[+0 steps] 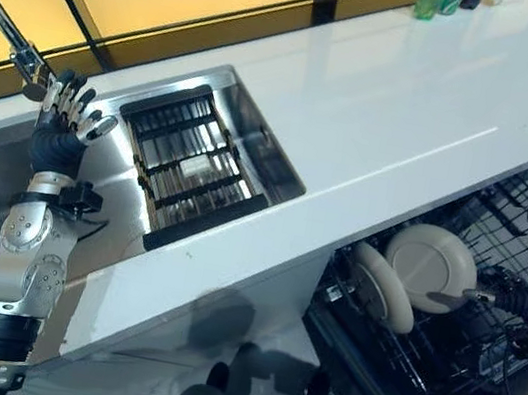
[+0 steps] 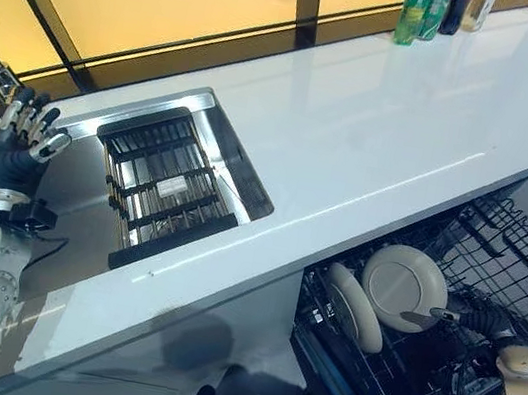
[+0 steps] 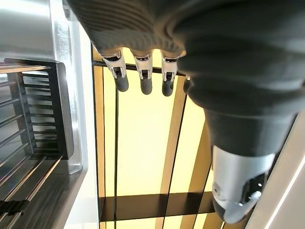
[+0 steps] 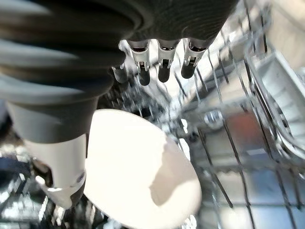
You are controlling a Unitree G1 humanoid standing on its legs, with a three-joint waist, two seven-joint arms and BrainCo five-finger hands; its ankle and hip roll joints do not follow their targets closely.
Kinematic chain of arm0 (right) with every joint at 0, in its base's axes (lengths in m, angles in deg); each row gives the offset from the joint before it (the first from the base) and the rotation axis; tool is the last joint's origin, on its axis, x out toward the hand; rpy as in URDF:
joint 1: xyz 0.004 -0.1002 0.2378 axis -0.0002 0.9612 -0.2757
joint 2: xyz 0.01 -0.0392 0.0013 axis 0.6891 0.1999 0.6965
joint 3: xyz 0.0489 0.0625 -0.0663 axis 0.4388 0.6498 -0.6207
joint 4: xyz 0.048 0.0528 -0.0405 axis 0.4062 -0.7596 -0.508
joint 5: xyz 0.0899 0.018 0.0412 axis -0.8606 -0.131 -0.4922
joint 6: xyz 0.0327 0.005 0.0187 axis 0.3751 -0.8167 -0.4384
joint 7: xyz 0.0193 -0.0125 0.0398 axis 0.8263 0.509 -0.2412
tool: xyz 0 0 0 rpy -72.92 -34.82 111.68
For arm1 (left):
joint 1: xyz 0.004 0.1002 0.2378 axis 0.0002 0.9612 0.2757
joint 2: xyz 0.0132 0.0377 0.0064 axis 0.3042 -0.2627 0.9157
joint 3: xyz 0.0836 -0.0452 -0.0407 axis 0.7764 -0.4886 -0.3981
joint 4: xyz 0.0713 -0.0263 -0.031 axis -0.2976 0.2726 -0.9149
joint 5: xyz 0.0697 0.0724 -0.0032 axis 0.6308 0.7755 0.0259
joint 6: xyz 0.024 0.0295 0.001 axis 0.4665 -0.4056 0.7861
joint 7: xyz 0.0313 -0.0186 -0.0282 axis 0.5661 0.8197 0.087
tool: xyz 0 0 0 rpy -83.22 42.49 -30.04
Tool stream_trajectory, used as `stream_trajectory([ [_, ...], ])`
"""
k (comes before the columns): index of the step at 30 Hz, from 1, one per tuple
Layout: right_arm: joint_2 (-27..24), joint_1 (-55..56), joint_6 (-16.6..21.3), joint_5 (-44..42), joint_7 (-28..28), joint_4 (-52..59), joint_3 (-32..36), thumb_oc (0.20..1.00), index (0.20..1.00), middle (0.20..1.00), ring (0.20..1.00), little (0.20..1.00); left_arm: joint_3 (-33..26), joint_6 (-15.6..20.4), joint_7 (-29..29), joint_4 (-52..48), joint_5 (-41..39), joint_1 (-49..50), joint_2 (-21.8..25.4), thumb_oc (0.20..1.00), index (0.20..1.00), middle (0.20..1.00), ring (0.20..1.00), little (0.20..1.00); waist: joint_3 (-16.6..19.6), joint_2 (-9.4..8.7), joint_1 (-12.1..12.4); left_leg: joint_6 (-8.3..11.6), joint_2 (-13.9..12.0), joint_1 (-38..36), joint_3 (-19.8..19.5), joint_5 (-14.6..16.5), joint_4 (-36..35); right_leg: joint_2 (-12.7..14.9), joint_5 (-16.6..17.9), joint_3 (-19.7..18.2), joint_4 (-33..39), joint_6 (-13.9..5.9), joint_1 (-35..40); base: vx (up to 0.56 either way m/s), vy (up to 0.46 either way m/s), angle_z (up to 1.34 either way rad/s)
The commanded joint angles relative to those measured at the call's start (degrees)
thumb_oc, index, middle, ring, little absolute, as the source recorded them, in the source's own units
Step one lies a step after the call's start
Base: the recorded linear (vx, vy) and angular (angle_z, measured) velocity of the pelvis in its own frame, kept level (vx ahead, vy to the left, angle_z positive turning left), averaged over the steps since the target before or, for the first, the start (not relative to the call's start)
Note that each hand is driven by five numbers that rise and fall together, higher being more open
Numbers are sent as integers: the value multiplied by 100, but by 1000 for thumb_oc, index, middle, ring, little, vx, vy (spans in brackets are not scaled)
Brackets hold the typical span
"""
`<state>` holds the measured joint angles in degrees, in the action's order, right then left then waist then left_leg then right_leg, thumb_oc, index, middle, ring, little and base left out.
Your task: Pick up plates and place into dishwasher.
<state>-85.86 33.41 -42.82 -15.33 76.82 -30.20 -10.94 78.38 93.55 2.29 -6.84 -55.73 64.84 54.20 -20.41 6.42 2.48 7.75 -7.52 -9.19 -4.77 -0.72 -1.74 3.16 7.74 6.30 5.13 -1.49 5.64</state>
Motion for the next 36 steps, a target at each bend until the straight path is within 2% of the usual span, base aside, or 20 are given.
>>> stream_trajectory([
  [1, -10, 177, 110, -588, 934, 616, 282, 1000, 1000, 1000, 1000, 1000, -230, 287, -185, -97, 36, 411, -160, 1000, 1000, 1000, 1000, 1000, 651, -175, -2, 196, -66, 480, -4, -533, -22, 170, -958, -77, -650, -268, 124, 9, 68, -12],
  [4, 394, 412, 97, -814, 1480, 997, 788, 1000, 1000, 1000, 1000, 1000, -346, 364, -305, -92, 24, 603, -358, 1000, 1000, 1000, 1000, 1000, 714, -132, -56, 171, -43, 432, 41, -505, -38, 175, -955, -108, -651, -279, 123, 3, 75, -14],
  [6, 685, 573, 109, -814, 1575, 1223, 1046, 1000, 1000, 1000, 1000, 1000, -411, 365, -365, -92, 52, 692, -508, 1000, 1000, 1000, 1000, 1000, 763, -101, -103, 152, -15, 411, 59, -468, -10, 185, -960, -138, -655, -282, 123, 14, 88, -7],
  [10, 1037, 805, 6, -1157, 2063, 1481, 1227, 1000, 1000, 1000, 1000, 1000, -414, 289, -384, -179, 38, 821, -703, 1000, 1000, 1000, 1000, 1000, 771, -8, -163, 117, 67, 454, 44, -390, 183, 233, -970, -188, -737, -262, 79, -4, 103, -5],
  [14, 1277, 936, 54, -1391, 2176, 1364, 1300, 1000, 1000, 1000, 1000, 1000, -315, 372, -385, -187, 65, 934, -940, 1000, 1000, 1000, 1000, 1000, 692, 140, -251, 55, 189, 528, 41, -312, 365, 328, -960, -278, -860, -269, -41, -24, 145, -9],
  [20, 1169, 747, 358, -1913, 2025, 857, 1178, 1000, 1000, 1000, 1000, 1000, -55, 547, -233, -290, -154, 850, -1004, 1000, 1000, 1000, 1000, 1000, 438, 358, -302, -51, 434, 799, 7, -168, 533, 485, -947, -416, -964, -335, -379, -98, 143, -16],
  [24, 994, 366, 632, -2239, 2094, 439, 1027, 1000, 1000, 1000, 1000, 1000, 162, 599, -7, -317, -235, 559, -910, 1000, 1000, 1000, 1000, 1000, 206, 418, -317, -110, 544, 1020, 30, -122, 648, 570, -887, -465, -1035, -385, -627, -144, 86, -4],
  [26, 955, 202, 786, -2353, 2289, 337, 974, 1000, 1000, 1000, 1000, 1000, 262, 642, 114, -330, -267, 425, -844, 1000, 1000, 1000, 1000, 1000, 101, 437, -322, -143, 584, 1138, 45, -107, 704, 607, -852, -500, -1077, -402, -761, -146, 48, -3],
  [28, 936, 30, 1047, -2409, 2721, 264, 941, 1000, 1000, 1000, 1000, 1000, 351, 706, 252, -340, -282, 269, -767, 1000, 1000, 1000, 1000, 1000, -30, 464, -333, -187, 624, 1292, 81, -99, 753, 648, -804, -532, -1099, -421, -916, -177, 39, -5],
  [31, 948, -240, 1262, -2474, 2954, 240, 873, 1000, 1000, 1000, 1000, 1000, 472, 834, 420, -365, -278, 75, -687, 1000, 1000, 1000, 1000, 1000, -189, 510, -335, -245, 680, 1479, 83, -90, 784, 676, -746, -592, -1111, -428, -1121, -186, 29, -6],
  [36, 1005, -847, 1321, -2424, 3061, 144, 507, 1000, 1000, 1000, 1000, 1000, 581, 907, 628, -428, -270, -300, -575, 1000, 1000, 1000, 1000, 1000, -436, 537, -317, -313, 780, 1816, 51, -66, 914, 717, -666, -667, -1134, -400, -1429, -162, 30, -7],
])
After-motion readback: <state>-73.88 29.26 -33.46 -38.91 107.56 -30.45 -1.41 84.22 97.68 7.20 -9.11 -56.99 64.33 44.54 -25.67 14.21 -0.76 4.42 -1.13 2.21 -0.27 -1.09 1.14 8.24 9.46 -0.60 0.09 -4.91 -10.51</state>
